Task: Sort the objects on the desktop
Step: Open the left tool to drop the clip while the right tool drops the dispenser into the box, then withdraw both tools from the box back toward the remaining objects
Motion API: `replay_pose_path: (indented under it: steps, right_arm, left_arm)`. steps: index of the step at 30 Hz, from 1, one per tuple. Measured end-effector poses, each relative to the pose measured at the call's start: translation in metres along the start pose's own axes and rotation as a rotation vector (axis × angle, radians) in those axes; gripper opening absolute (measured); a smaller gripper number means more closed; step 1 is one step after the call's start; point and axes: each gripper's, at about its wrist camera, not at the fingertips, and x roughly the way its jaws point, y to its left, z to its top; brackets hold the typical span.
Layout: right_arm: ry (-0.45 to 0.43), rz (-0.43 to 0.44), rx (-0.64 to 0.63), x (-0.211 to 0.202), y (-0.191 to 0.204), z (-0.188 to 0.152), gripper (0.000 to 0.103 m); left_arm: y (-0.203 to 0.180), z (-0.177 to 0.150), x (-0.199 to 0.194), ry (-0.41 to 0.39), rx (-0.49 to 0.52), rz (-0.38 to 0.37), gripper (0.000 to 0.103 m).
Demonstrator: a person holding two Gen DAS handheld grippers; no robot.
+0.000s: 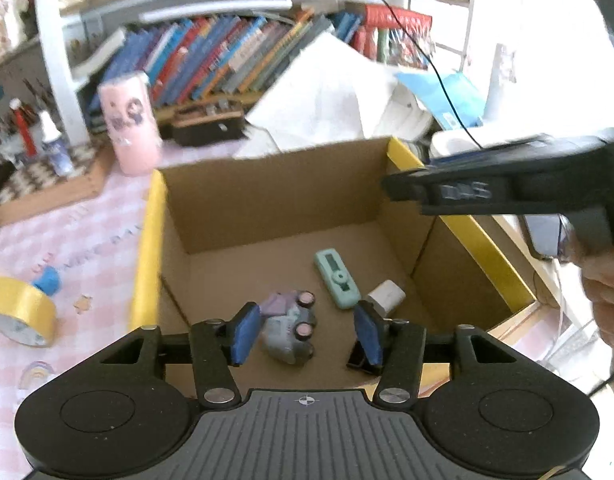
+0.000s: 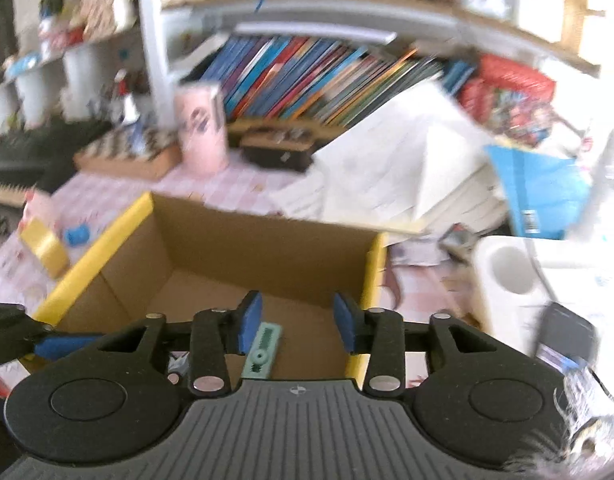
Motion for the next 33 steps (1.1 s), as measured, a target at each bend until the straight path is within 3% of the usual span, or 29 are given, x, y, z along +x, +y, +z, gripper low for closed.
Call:
replay_pose_path:
  steps: [7,16,24,33]
  right_arm:
    - [-0.111,-0.121,0.069,-0.052,0.011,-0.033,0.052]
    - [-0.101,-0.213,0.146,-0.079,0.045,-0.082,0.057]
    - [-0.035,-0.276,0.192,-0.082,0.080,-0.112,0.064]
    - [0.064,-0.231,0.211,-0.085,0.138,-0.135,0.071]
  left_arm:
    - [0.016,-0.013,-0.034,-0.106,-0.049,0.051,0.056]
    - [0.035,-0.041,-0.065,-0.161,-0.086,0.080,0.062]
    - [0.062,-0.082,-0.081,-0.136,-0.119,0.123,0.066]
    - [0.097,-0.128,-0.099,-0.049,-0.148,0.134,0.066]
